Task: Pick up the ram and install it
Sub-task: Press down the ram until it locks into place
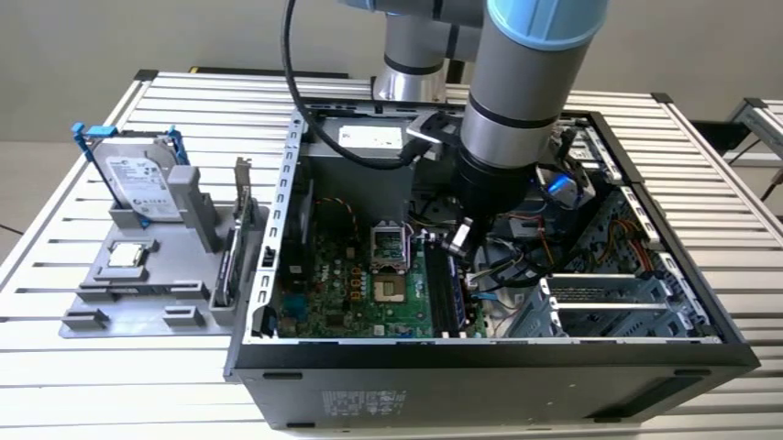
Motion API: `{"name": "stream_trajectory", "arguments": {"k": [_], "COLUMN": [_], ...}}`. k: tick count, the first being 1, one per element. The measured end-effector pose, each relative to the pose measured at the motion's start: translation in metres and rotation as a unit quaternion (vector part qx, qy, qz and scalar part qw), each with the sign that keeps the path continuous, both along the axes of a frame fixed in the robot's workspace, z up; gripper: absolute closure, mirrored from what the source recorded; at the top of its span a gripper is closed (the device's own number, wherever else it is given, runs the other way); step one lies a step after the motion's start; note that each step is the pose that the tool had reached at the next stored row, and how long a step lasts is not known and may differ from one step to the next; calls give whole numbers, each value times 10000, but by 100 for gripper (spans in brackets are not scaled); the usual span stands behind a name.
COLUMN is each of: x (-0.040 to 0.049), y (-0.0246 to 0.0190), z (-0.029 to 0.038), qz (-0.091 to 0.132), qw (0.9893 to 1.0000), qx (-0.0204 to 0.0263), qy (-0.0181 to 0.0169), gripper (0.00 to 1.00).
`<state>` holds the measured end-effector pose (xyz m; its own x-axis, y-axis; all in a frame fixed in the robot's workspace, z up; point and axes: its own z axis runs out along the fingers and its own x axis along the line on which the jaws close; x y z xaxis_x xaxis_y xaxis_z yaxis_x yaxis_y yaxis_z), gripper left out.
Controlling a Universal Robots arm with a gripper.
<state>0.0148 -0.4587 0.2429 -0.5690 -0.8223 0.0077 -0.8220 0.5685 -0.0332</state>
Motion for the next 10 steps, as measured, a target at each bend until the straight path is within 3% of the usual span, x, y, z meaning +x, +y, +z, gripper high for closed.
{"name": "stream_trajectory", "arguments": {"k": [5, 10], "x": [-3, -6], "y": [0, 0], "z": [-11, -22], "qz": [458, 906], "qw": [9990, 9959], "qx": [0, -1], "qy": [0, 1], "gripper": [100, 100]}}
